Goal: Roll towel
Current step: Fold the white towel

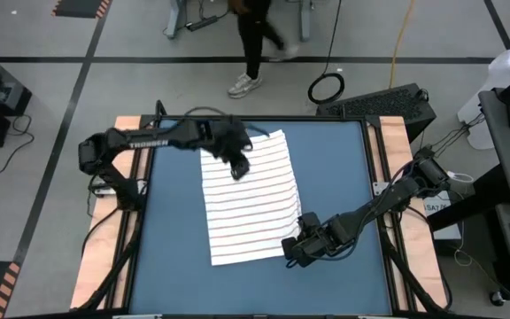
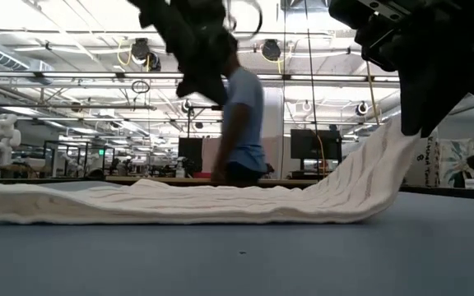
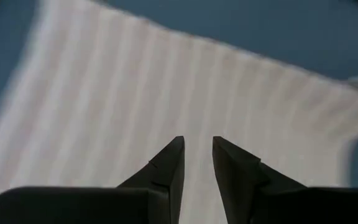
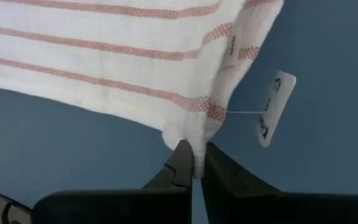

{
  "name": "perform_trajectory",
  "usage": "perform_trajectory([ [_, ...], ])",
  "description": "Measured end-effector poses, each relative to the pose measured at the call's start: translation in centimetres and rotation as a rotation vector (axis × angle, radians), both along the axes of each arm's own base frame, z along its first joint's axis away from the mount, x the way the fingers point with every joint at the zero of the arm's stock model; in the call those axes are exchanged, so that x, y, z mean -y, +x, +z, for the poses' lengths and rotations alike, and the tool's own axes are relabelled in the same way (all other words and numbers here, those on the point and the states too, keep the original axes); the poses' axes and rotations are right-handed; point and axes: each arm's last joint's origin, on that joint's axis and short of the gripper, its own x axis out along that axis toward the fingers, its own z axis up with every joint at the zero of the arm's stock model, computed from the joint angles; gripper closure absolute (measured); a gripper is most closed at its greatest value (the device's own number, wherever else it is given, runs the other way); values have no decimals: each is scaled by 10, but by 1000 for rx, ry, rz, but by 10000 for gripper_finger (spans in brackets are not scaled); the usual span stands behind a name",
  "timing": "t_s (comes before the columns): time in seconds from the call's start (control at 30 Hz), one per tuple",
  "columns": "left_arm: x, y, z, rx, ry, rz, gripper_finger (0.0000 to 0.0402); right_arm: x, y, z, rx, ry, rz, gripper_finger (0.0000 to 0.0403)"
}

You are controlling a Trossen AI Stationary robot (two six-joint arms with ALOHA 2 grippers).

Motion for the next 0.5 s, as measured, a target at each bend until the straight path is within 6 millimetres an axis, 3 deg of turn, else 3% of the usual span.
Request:
perform_trajectory([
  [0.2,-56,-9,-38,-95,-18,-24,314,0,-1,0,-7,7,-16,397],
  [0.5,-100,-42,-106,-493,-103,-69,314,2,-5,-1,-64,0,-18,397],
])
